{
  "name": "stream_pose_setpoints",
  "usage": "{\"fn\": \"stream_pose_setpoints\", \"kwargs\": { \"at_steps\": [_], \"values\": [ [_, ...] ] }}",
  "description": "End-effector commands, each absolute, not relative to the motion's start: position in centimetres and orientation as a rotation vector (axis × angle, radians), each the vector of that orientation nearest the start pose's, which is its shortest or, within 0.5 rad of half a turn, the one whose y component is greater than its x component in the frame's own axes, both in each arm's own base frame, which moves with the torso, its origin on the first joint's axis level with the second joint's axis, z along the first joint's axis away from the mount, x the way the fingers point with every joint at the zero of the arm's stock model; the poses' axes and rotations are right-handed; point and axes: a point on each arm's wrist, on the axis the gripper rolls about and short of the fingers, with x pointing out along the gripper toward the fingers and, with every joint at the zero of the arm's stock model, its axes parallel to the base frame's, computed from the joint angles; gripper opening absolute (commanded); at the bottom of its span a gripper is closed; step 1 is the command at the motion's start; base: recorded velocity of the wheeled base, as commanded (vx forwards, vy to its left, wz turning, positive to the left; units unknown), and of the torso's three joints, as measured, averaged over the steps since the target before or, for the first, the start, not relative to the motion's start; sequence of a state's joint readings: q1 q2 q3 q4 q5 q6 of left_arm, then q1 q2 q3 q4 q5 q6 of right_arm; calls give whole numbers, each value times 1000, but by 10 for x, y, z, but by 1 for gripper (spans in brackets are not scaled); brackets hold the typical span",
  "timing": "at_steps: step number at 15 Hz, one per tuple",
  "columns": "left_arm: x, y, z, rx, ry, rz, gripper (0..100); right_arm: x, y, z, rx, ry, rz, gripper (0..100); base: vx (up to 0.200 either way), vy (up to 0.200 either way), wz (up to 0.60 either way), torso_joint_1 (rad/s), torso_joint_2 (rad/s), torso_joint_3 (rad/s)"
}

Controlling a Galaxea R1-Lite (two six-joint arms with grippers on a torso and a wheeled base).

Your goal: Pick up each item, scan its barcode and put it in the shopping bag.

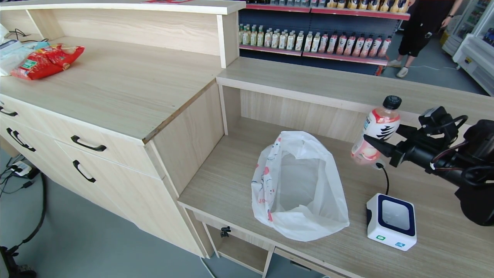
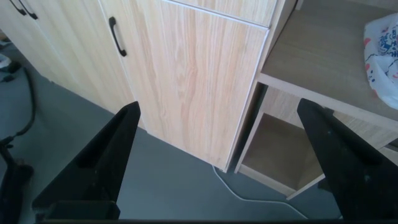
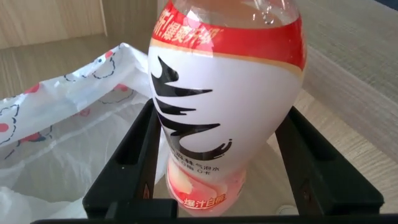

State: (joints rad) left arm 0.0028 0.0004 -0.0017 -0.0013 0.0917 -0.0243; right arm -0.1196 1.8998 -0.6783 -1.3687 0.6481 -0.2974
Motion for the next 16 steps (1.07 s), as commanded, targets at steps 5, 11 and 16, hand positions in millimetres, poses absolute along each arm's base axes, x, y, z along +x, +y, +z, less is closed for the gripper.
{"fn": "stream_pose_setpoints", "kwargs": {
  "at_steps": [5, 11, 16],
  "values": [
    [-23, 2, 76, -25, -4, 95, 100, 315, -27, 173, -195, -188, 476, 0, 0, 0, 0, 0, 0, 0],
    [-23, 2, 76, -25, -4, 95, 100, 295, -34, 202, -103, -145, 447, 0, 0, 0, 0, 0, 0, 0],
    [-23, 2, 76, -25, -4, 95, 100, 276, -37, 224, -80, -124, 430, 0, 0, 0, 0, 0, 0, 0]
  ]
}}
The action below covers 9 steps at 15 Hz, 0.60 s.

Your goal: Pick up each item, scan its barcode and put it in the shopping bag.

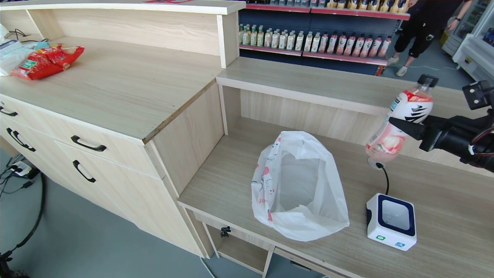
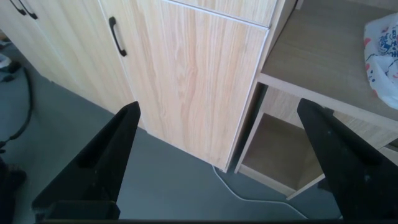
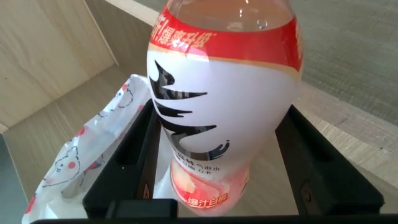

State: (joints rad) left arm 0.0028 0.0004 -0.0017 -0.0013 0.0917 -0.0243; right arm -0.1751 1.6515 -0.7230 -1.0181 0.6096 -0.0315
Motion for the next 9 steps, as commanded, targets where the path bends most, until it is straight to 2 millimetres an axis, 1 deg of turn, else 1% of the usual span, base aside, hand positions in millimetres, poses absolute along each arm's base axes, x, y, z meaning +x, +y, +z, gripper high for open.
{"fn": "stream_pose_setpoints", "kwargs": {
  "at_steps": [1, 4, 7, 9],
  "values": [
    [-23, 2, 76, -25, -4, 95, 100, 275, -36, 225, -82, -127, 430, 0, 0, 0, 0, 0, 0, 0],
    [-23, 2, 76, -25, -4, 95, 100, 270, -36, 227, -74, -132, 428, 0, 0, 0, 0, 0, 0, 0],
    [-23, 2, 76, -25, -4, 95, 100, 265, -36, 220, -72, -110, 421, 0, 0, 0, 0, 0, 0, 0],
    [-23, 2, 76, -25, -4, 95, 100, 261, -36, 223, -89, -120, 420, 0, 0, 0, 0, 0, 0, 0]
  ]
}}
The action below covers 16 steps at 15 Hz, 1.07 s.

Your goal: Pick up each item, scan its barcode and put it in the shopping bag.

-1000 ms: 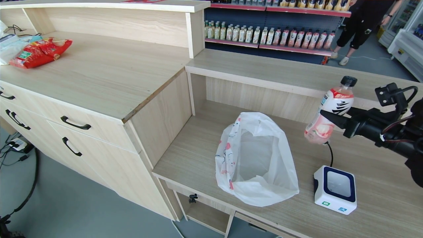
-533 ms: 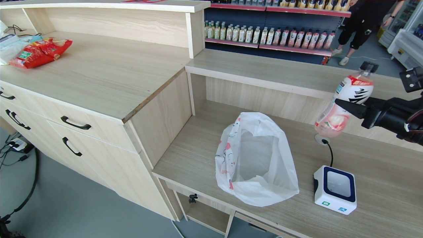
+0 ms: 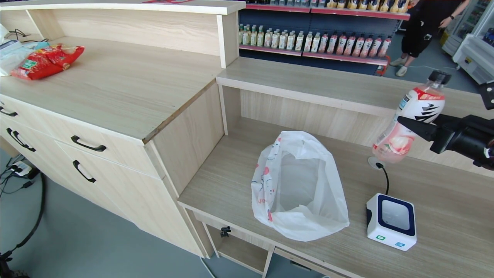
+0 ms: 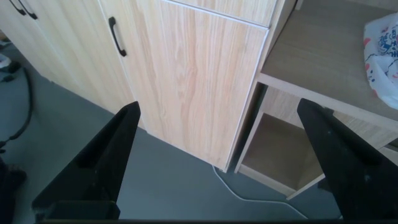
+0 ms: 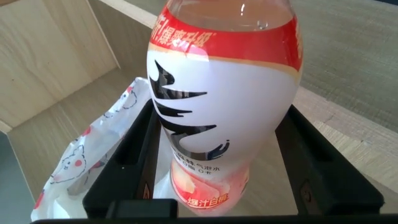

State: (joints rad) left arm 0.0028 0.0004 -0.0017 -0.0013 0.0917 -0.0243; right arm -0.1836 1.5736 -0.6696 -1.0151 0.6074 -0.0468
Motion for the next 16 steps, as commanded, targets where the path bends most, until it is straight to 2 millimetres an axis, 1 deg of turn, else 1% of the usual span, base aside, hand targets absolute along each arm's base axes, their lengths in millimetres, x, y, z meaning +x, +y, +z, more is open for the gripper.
{"fn": "stream_pose_setpoints", "kwargs": {
  "at_steps": [1, 4, 8, 14, 16],
  "values": [
    [-23, 2, 76, -25, -4, 95, 100, 260, -35, 223, -111, -125, 419, 0, 0, 0, 0, 0, 0, 0],
    [-23, 2, 76, -25, -4, 95, 100, 255, -35, 221, -237, -89, 415, 0, 0, 0, 0, 0, 0, 0],
    [-23, 2, 76, -25, -4, 95, 100, 251, -34, 221, -250, -85, 417, 0, 0, 0, 0, 0, 0, 0],
    [-23, 2, 76, -25, -4, 95, 100, 252, -34, 222, -257, -89, 418, 0, 0, 0, 0, 0, 0, 0],
    [-23, 2, 76, -25, -4, 95, 100, 252, -34, 221, -257, -88, 420, 0, 0, 0, 600, 5, 5, 2]
  ]
}}
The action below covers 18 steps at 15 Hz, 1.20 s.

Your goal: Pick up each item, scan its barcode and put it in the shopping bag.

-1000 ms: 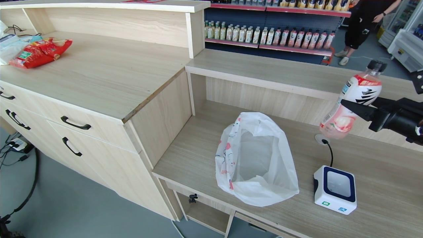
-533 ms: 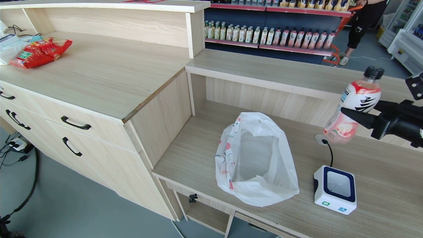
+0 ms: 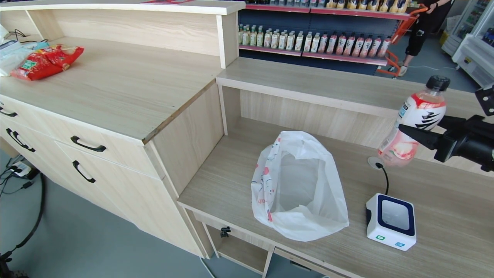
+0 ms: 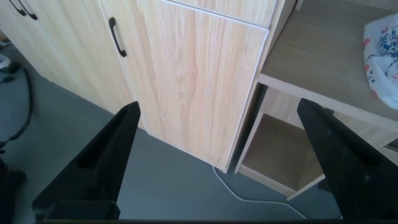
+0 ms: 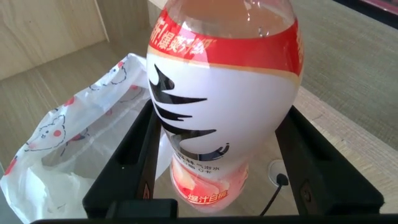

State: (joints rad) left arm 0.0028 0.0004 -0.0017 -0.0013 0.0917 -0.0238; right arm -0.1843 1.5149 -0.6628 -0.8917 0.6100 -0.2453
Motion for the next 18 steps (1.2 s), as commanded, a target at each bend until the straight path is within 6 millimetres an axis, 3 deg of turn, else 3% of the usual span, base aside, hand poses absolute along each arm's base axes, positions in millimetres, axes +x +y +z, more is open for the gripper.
{"fn": "stream_pose_setpoints", "kwargs": {
  "at_steps": [1, 7, 9, 17, 18],
  "values": [
    [-23, 2, 76, -25, -4, 95, 100, 252, -34, 221, -255, -85, 420, 0, 0, 0, 600, -2, 7, 7],
    [-23, 2, 76, -25, -4, 95, 100, 253, -34, 219, -254, -81, 424, 0, 0, 0, 600, -1, 3, 3],
    [-23, 2, 76, -25, -4, 95, 100, 258, -35, 215, -247, -68, 424, 0, 0, 0, 0, 0, 0, 0],
    [-23, 2, 76, -25, -4, 95, 100, 297, -47, 171, -218, 1, 417, 0, 0, 0, 0, 0, 0, 0],
    [-23, 2, 76, -25, -4, 95, 100, 308, -48, 158, -218, -2, 418, 0, 0, 0, 0, 0, 0, 0]
  ]
}}
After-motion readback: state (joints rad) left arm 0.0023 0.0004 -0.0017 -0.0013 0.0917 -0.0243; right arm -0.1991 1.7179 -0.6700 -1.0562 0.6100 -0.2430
